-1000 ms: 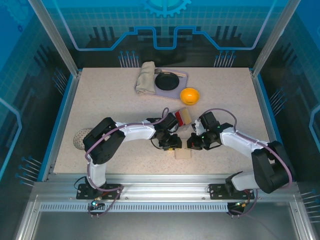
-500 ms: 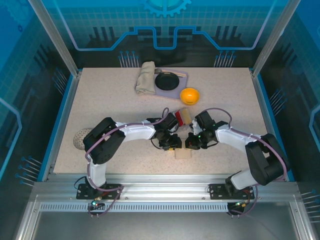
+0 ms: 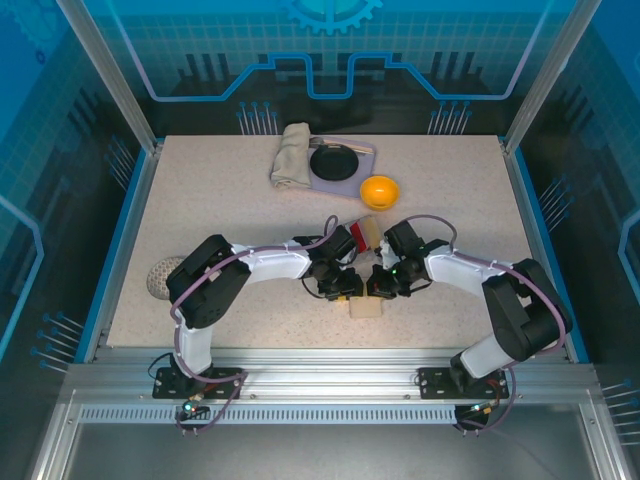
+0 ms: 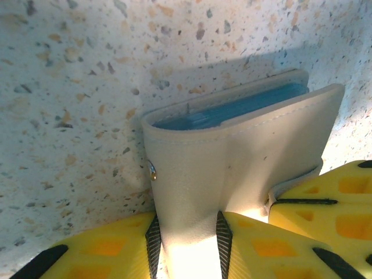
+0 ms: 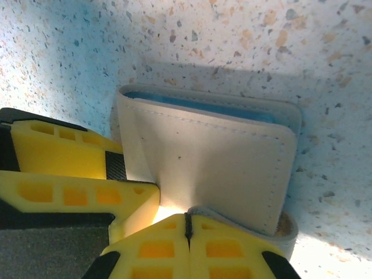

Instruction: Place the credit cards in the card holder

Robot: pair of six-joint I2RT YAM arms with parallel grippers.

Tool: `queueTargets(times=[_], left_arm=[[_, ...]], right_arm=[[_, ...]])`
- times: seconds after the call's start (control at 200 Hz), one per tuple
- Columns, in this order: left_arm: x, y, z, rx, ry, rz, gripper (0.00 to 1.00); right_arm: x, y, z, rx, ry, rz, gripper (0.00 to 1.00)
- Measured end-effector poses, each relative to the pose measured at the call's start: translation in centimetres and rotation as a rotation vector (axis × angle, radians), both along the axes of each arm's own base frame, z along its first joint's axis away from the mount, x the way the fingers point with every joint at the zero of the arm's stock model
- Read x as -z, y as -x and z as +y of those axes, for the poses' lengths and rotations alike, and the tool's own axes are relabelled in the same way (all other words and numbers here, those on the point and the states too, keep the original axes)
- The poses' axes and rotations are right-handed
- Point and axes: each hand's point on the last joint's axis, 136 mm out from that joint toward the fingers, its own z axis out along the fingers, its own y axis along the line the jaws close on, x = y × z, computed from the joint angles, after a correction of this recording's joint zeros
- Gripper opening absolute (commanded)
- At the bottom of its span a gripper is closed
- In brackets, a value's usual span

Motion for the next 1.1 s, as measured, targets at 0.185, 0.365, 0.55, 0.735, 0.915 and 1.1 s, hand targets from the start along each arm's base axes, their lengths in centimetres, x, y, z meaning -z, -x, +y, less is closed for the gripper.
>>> queueTargets(times=[0.185,0.365,0.55,0.735,0.915,1.1], left_arm=[[0.0,0.0,0.0,0.0,0.0,0.0,0.34],[0.0,0.0,0.0,0.0,-0.001,0.0,0.34],[-0.2,0.0,0.0,0.0,0.007,-0.026,0.36],[-2.8,-0.1,1.4,-0.022,0.009,-0.144,0.45],[-9.5,-2.5,4.2,-0.11,0.015,-0.413,0.57],[-12.9,-5.3,12.2,-0.281,-0.108,-0.637,0.8]], right_arm=[[0.1,0.1,0.0,0.006,0.004,-0.003,0.0],[0.2,0.1,-0.1,0.028,-0.011,-0.023,0.01],[-0.7,0.1,-0.4,0.027,-0.003,-0.08,0.25],[-6.4,-1.4,-1.2,0.056,-0.024,-0.315,0.63],[-12.3,-3.9,-5.8,0.196,0.127,-0.61,0.9],[-14.1,-6.2,-13.4,0.371,0.448,-0.8,0.95]])
